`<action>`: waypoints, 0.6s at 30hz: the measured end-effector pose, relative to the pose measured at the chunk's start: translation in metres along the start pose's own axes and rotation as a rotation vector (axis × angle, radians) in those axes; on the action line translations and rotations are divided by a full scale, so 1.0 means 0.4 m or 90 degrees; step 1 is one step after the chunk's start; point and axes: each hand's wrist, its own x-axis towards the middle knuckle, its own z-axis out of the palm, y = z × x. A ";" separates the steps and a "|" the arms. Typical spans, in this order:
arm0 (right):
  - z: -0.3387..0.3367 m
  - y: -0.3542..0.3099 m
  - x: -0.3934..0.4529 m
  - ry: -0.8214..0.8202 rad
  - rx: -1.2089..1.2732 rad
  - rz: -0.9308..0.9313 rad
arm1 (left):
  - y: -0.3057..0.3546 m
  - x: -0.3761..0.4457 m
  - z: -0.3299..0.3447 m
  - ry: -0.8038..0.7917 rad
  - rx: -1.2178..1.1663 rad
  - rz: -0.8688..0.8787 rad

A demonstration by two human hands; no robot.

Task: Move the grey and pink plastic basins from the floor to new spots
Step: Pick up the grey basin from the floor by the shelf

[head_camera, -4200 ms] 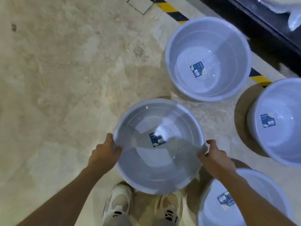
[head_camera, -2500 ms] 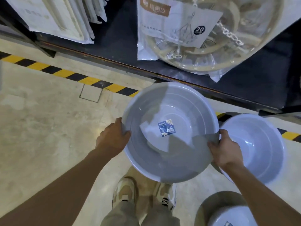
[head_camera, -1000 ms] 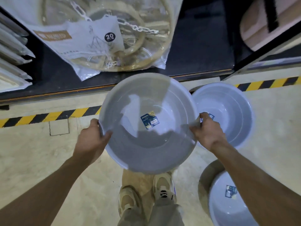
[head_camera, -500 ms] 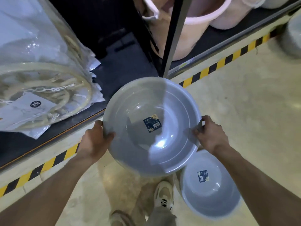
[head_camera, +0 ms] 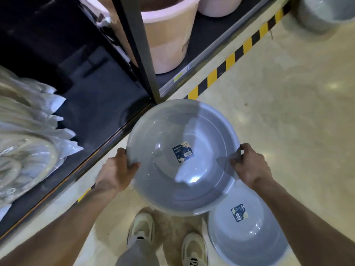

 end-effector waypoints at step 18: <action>0.385 0.033 0.221 -0.048 0.130 -0.020 | -0.144 0.247 0.274 0.041 -0.019 -0.010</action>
